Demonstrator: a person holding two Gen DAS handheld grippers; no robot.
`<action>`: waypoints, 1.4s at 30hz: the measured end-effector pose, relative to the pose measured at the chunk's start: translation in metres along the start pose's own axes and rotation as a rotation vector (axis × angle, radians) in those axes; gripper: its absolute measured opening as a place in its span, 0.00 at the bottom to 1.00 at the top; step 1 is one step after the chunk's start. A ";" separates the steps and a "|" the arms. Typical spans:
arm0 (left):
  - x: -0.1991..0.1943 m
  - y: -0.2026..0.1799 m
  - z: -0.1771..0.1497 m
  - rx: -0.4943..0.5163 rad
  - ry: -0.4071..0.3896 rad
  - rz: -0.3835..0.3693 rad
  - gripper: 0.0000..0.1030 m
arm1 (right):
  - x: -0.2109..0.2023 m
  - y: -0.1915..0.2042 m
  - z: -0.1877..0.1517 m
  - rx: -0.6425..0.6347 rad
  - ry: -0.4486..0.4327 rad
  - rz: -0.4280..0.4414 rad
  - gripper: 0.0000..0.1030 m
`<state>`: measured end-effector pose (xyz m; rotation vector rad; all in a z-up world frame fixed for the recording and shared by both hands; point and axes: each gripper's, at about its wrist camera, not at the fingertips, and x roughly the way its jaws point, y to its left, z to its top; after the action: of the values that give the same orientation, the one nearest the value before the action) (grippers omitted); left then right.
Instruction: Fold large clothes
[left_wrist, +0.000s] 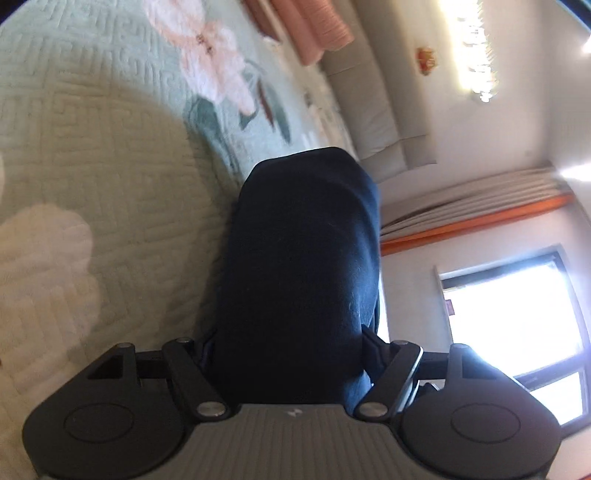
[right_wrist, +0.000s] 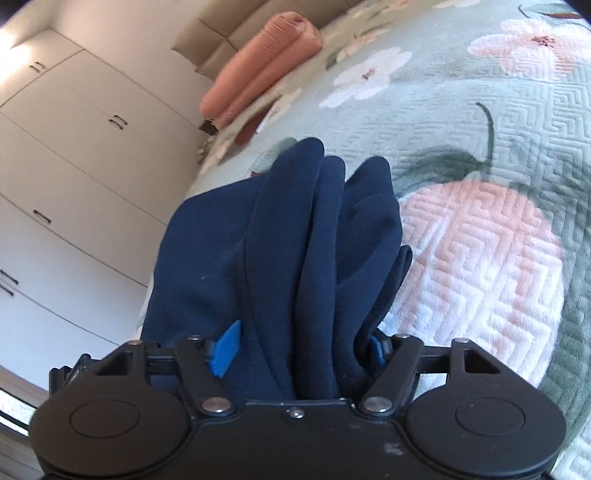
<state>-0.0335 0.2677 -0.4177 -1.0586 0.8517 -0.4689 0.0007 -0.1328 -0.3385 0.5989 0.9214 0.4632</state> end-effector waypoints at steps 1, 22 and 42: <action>-0.004 0.002 -0.001 0.018 -0.008 -0.007 0.72 | -0.004 0.000 -0.002 -0.030 -0.010 -0.001 0.80; -0.032 -0.081 -0.063 0.599 0.167 0.014 0.12 | -0.030 0.116 0.003 -0.661 -0.105 -0.053 0.11; -0.050 -0.050 -0.065 0.548 0.119 0.002 0.04 | 0.067 0.195 0.001 -0.790 -0.074 -0.124 0.29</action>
<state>-0.1124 0.2441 -0.3682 -0.5293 0.7662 -0.7198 0.0146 0.0526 -0.2499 -0.1593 0.6271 0.6364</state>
